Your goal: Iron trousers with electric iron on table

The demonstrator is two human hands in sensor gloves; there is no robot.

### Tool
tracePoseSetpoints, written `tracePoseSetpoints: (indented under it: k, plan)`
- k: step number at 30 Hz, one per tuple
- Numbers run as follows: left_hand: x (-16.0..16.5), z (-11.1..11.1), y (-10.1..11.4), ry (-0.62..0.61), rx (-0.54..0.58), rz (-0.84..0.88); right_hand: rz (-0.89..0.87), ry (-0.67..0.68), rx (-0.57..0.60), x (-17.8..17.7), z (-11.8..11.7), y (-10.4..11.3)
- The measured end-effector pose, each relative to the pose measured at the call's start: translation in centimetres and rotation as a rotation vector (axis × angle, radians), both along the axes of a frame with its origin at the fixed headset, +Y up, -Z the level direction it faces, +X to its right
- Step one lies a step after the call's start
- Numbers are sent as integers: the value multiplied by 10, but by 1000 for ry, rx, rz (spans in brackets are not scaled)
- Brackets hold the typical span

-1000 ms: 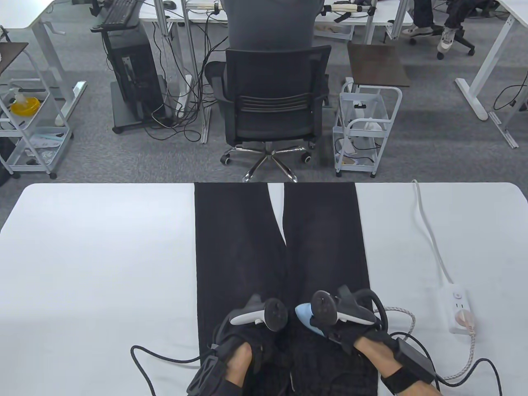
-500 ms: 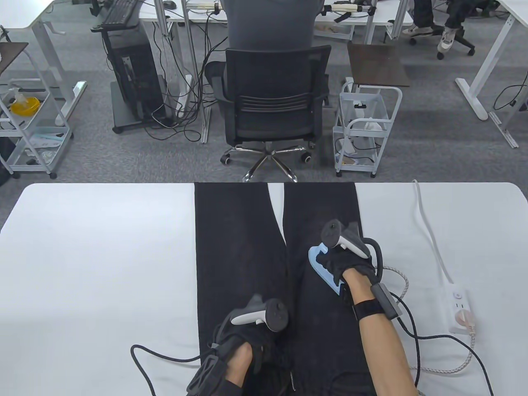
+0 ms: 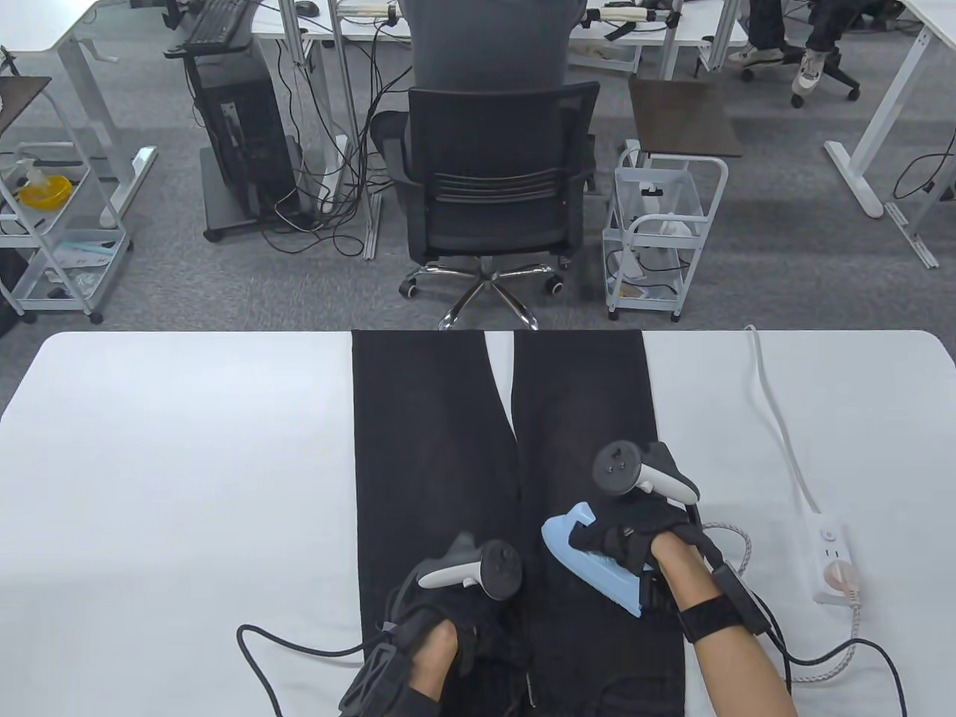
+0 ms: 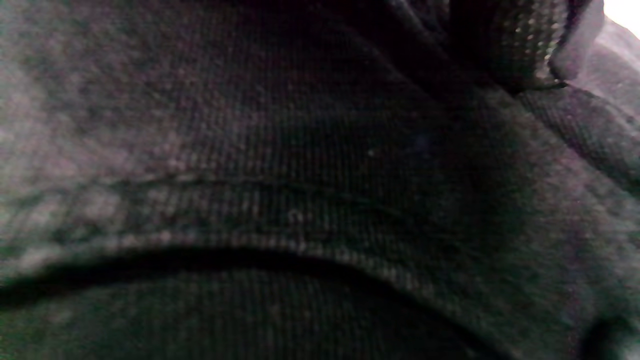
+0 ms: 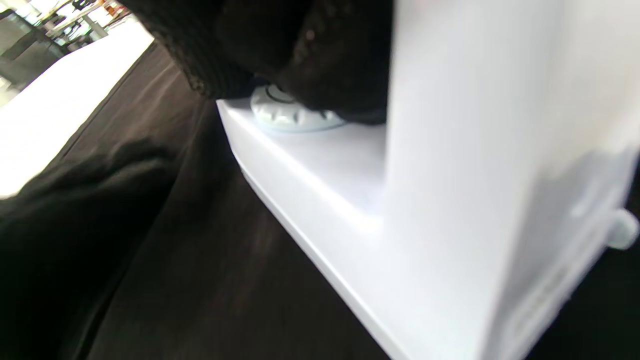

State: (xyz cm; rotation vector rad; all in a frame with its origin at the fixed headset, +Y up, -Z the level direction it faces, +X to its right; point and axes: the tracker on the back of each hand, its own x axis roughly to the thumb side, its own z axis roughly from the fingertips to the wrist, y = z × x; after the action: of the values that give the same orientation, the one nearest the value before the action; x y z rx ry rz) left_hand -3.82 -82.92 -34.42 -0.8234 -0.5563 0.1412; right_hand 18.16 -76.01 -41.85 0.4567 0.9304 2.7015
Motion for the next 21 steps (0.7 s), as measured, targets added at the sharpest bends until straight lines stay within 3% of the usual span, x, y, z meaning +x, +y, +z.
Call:
tracePoseSetpoints:
  k: [4,7,12,16,19,21]
  plan:
    - [-1,0,0,4,0,1,130,92,122,-10,44,4]
    - [-1,0,0,5,1,0,18,152,91,-10,74,-1]
    - [-1,-1,0,6,7,2,103,251,158,-21,118,2]
    - [-4,-1,3,9,13,5,78,237,190,-17,120,2]
    - [-18,-2,20,52,41,29,92,234,214,-19,118,8]
    - [-38,-3,37,93,92,74,91,242,270,-26,120,23]
